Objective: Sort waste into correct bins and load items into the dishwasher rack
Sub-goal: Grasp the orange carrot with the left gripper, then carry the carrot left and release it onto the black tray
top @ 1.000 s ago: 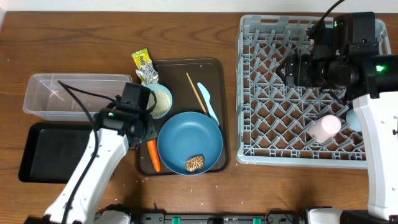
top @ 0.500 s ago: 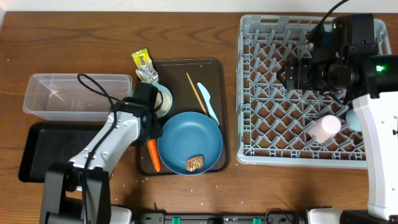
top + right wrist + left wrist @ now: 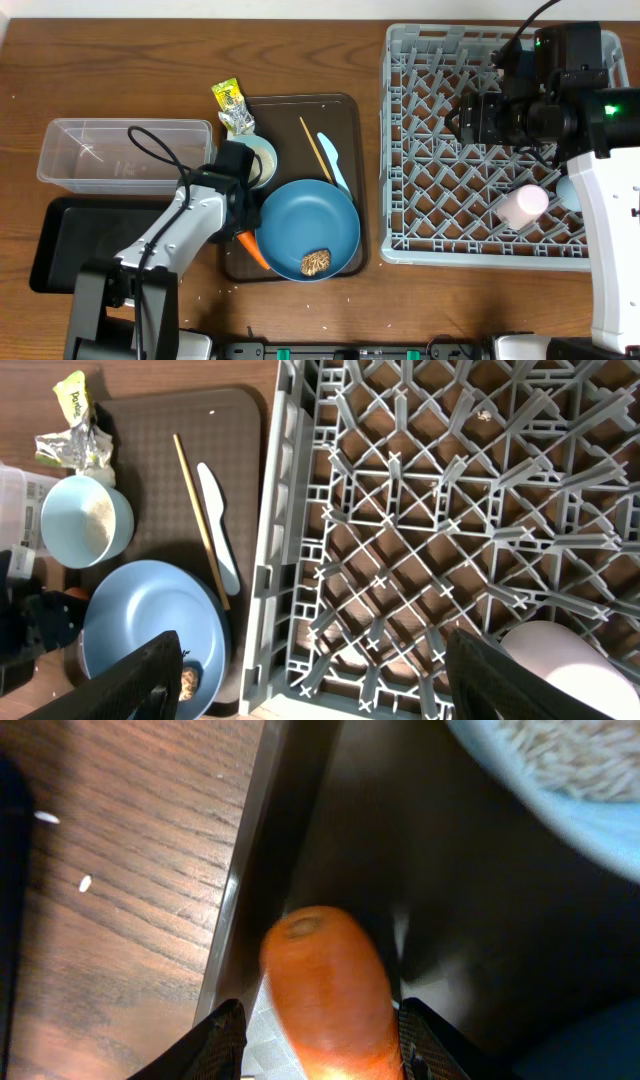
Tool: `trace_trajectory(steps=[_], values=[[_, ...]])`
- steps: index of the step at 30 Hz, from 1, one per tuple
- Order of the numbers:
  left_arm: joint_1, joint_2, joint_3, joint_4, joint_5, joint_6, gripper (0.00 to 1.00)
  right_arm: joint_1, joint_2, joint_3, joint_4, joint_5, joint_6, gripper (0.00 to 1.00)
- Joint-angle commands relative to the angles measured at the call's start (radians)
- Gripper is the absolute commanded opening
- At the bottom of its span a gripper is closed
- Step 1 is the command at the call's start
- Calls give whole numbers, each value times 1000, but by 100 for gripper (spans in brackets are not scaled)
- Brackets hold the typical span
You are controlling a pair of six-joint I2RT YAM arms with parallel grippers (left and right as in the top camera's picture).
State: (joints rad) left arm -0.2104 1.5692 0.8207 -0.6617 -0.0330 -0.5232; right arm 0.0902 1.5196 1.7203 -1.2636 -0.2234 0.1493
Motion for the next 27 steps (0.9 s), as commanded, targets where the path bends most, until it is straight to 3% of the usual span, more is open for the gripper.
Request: trace_trajectory(steps=[1,7,13,17,19,27], values=[[3,7,-13,21,-1,5,50,10,4,-2,1,6,-9,77],[3,1,-11,11,-1,1,19,10,4,-2,0,6,-9,77],[3,-82,16,-47,-5,-7,11,10,4,-2,2,6,-9,77],[18,-214,52,-114,-22,-19,11,10,4,-2,2,6,-9,77],[40,-279,58,-147,-35,-43,6,10,4,-2,2,6,-9,77],[296,-504,58,-280,-168,-129,6,10,4,-2,0,6,-9,77]])
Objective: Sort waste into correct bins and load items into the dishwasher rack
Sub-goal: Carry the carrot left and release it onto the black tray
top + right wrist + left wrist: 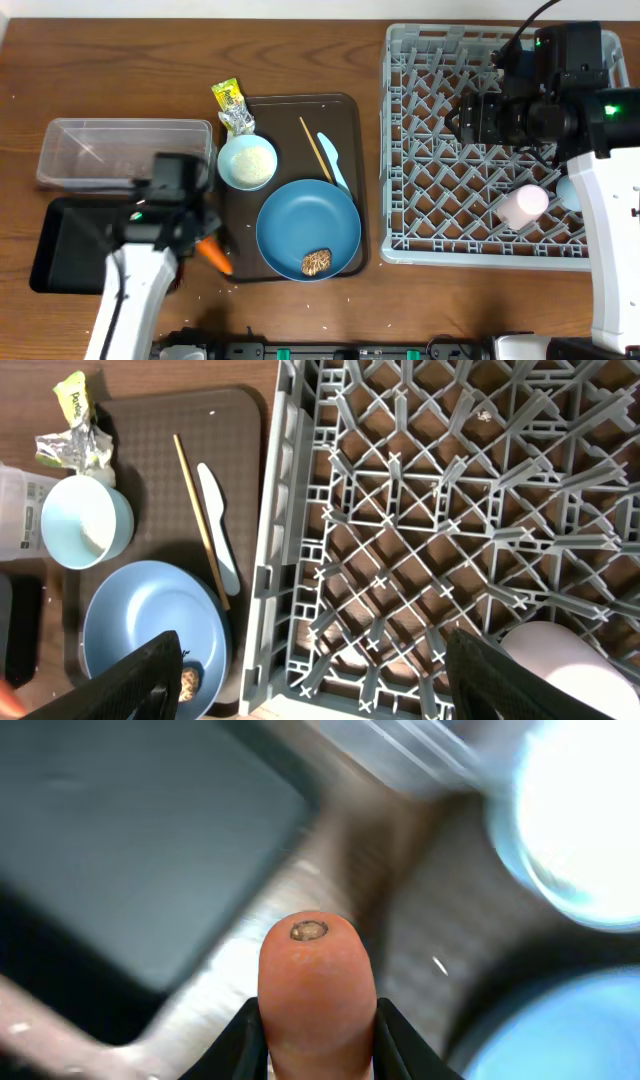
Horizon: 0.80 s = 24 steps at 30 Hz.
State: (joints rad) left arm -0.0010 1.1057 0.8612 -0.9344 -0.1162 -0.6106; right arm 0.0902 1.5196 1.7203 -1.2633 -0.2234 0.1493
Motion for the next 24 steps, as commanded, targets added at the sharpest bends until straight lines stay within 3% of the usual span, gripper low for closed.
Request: trace_trajectory(steps=[1,9,13,18,20,22,24], values=[[128,-47,17,-7,-88,-42,6,10,4,-2,0,6,-9,77],[444,63,-2,89,-21,-72,6,10,4,-2,0,6,-9,77],[508,181,-3,124,5,-135,6,9,4,-2,0,6,-8,77],[515,243,4,136,29,-116,8,10,4,-2,-3,6,-9,78],[515,226,24,122,55,-38,17,10,4,-2,-3,6,-9,78],[515,197,67,76,60,27,32,9,4,-2,-3,6,-10,78],[515,164,122,18,60,67,70,9,4,-2,-5,6,-28,78]])
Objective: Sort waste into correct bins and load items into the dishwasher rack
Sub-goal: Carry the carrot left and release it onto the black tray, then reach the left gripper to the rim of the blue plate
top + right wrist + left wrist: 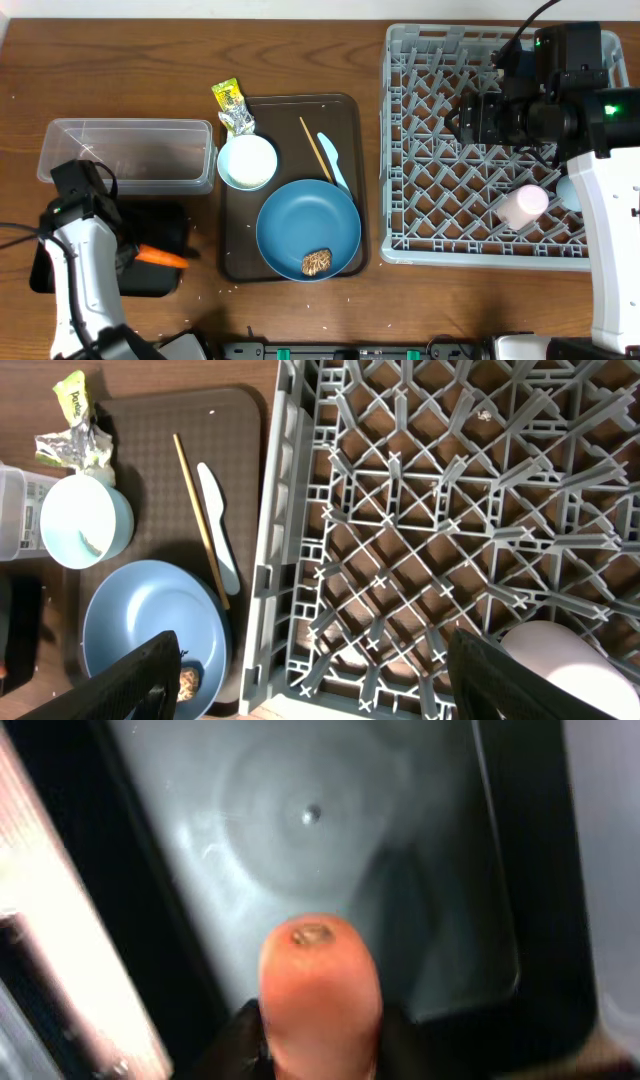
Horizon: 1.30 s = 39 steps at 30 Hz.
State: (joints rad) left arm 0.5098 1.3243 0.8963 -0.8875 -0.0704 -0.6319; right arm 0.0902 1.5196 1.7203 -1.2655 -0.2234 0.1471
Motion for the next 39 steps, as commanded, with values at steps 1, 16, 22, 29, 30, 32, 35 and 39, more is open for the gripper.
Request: trace_trajectory(steps=[1,16,22,29,30,32,35,39], values=[[4,-76,122,-60,14,110,85,9,4,-2,-3,6,-33,78],[-306,-126,187,-103,182,325,54,8,4,-2,6,10,-32,78],[-552,-62,158,-116,94,330,11,8,4,-2,3,10,-32,78],[-599,-26,92,-170,-4,270,6,8,4,-2,-2,10,-32,79],[-599,-26,72,-170,-4,271,6,8,4,-2,-2,10,-32,80],[-599,-26,27,-165,-1,247,6,8,4,-2,-2,10,-32,80],[-595,-26,-49,-120,-6,203,6,8,4,-2,-2,10,-32,80],[-552,-26,-130,-50,-71,131,6,8,4,-2,-2,10,-32,80]])
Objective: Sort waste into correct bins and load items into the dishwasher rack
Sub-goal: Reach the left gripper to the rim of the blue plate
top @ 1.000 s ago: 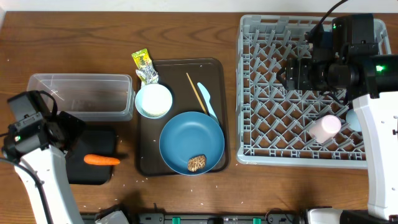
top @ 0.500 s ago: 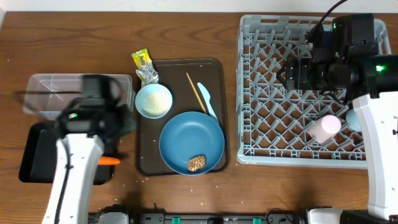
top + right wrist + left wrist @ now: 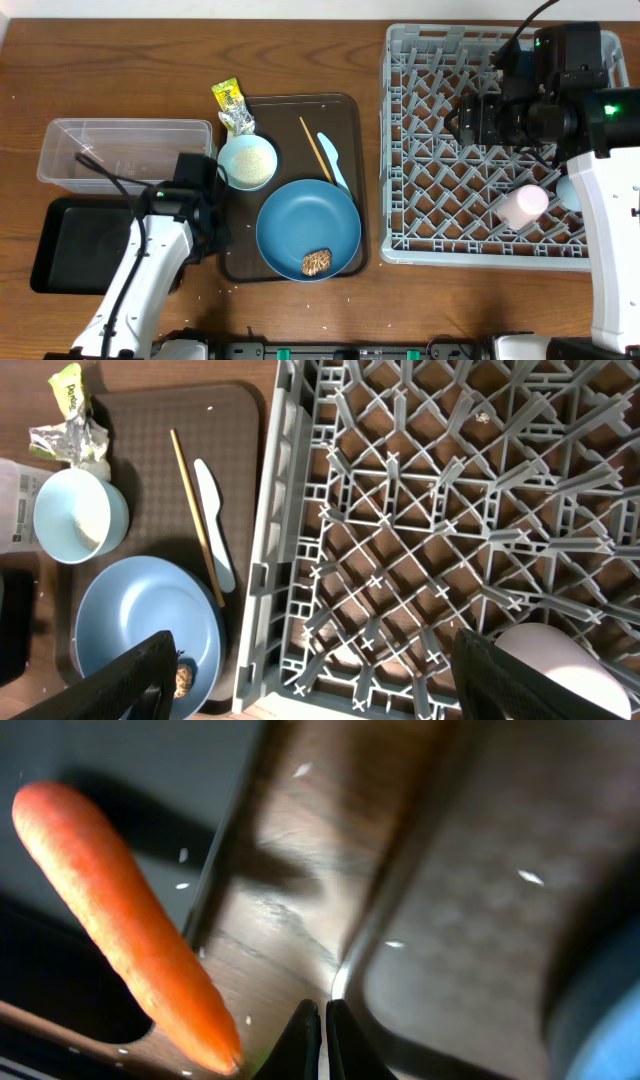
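Note:
An orange carrot (image 3: pixel 120 920) lies slantwise at the right edge of the black bin (image 3: pixel 70 245); whether it rests wholly inside cannot be told, and the overhead view hides it under my arm. My left gripper (image 3: pixel 322 1020) is shut on nothing, over the wood strip between that bin and the brown tray (image 3: pixel 345 110). On the tray are a blue plate (image 3: pixel 308 228) with a food scrap (image 3: pixel 316 262), a pale bowl (image 3: pixel 247 161), a chopstick (image 3: pixel 316 148) and a blue utensil (image 3: pixel 333 160). My right gripper (image 3: pixel 320 690) hangs wide open over the grey rack (image 3: pixel 480 150).
A clear plastic bin (image 3: pixel 125 150) stands behind the black one. A crumpled yellow wrapper (image 3: pixel 231 106) lies at the tray's back left corner. A pink cup (image 3: pixel 523 205) and a pale blue item (image 3: pixel 567 192) sit in the rack's front right part.
The left gripper has let go of the carrot, which now lies at the black bin's right edge. The gripper is shut and has moved right to the tray's left edge. The right arm barely moved.
My left gripper first stood around the carrot on the tray beside the plate. Then it held the carrot above the gap between tray and black bin, then over the black bin. Now the carrot lies at the bin and the gripper is empty.

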Tool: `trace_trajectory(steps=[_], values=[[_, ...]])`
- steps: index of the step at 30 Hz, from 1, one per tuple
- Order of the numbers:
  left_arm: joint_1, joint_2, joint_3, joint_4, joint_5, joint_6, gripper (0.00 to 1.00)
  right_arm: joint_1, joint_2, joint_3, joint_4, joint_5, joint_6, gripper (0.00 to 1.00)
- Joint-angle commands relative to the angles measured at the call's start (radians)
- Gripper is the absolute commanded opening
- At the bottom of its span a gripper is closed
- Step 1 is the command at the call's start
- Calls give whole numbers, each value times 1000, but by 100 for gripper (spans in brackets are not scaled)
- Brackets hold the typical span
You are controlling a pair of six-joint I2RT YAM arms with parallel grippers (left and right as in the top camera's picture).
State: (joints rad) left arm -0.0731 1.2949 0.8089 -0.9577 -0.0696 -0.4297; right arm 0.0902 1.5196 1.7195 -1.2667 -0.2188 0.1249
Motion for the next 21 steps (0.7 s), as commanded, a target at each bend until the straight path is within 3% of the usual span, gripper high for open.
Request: trace_trajectory(steps=[1,9,19,21], values=[[48,3,-62,38,-75,-71,6,8,4,-2,-1,5,-10,81],[170,3,-87,116,-238,-69,6,8,4,-2,9,5,-10,82],[196,-35,55,34,-150,-25,6,8,4,-2,7,5,-10,82],[196,-50,61,31,-50,-24,6,8,4,-2,7,6,-10,82]])
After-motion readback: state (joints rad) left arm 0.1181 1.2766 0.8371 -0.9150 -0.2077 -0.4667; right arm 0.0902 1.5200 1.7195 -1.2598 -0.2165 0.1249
